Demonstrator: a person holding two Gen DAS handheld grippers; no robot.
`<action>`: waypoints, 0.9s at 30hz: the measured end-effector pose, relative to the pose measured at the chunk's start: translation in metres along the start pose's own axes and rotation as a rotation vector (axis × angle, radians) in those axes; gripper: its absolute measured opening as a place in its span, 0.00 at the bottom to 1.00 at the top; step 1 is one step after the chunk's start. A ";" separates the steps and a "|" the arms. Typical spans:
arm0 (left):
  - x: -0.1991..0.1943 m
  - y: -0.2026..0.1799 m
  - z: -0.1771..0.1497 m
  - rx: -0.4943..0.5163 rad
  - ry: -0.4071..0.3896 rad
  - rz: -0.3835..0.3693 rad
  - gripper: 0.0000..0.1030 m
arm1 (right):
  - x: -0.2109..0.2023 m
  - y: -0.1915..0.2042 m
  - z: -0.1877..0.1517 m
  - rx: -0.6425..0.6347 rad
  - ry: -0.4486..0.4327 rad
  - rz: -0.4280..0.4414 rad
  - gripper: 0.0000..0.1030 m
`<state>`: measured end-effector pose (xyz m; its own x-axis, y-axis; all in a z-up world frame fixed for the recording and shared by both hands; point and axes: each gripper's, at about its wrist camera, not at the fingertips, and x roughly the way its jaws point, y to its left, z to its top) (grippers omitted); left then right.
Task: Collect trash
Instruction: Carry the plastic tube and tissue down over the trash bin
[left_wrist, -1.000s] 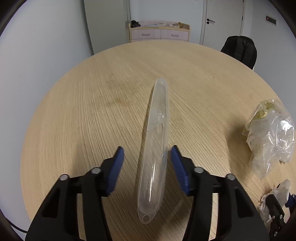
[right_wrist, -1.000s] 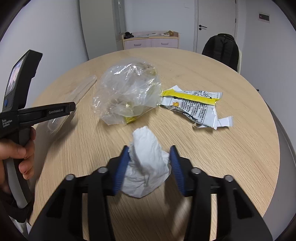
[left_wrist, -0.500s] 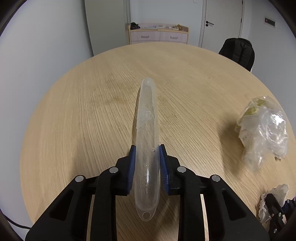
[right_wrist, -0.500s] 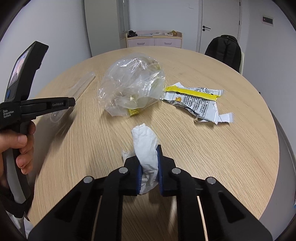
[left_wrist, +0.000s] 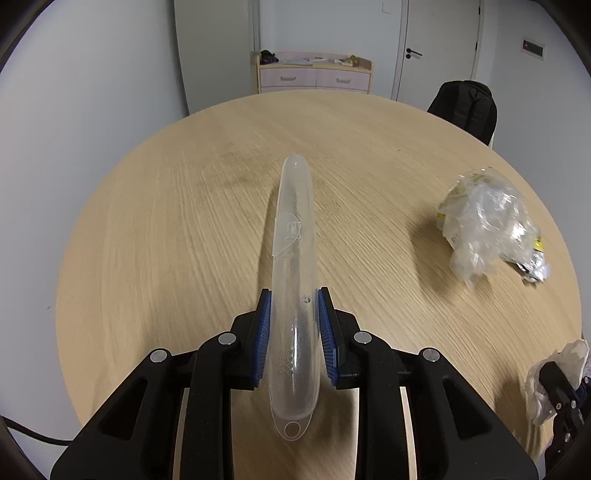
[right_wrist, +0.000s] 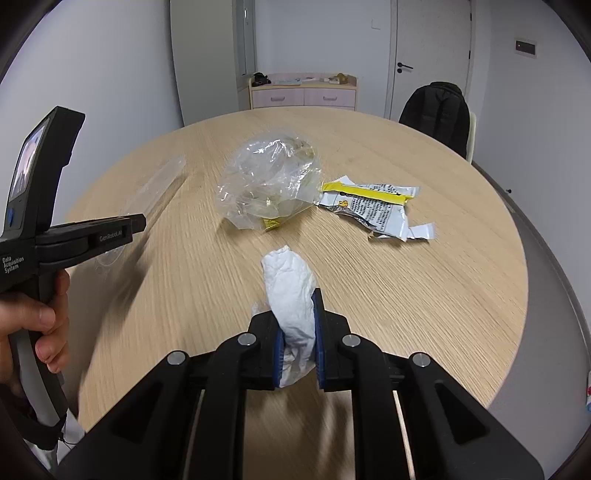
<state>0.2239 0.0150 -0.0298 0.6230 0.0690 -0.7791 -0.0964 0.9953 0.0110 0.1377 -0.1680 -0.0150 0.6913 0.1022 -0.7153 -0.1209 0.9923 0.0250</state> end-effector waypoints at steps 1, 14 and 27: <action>-0.005 0.001 -0.003 -0.001 -0.004 -0.002 0.24 | -0.005 0.000 -0.001 0.001 -0.004 -0.002 0.12; -0.073 0.004 -0.058 -0.010 -0.056 -0.022 0.24 | -0.064 0.006 -0.037 -0.009 -0.048 -0.024 0.12; -0.135 0.003 -0.153 -0.008 -0.098 -0.072 0.24 | -0.104 0.014 -0.102 -0.036 -0.057 -0.044 0.12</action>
<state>0.0210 -0.0022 -0.0203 0.7012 0.0038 -0.7130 -0.0545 0.9973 -0.0483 -0.0090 -0.1715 -0.0116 0.7361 0.0631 -0.6740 -0.1142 0.9930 -0.0318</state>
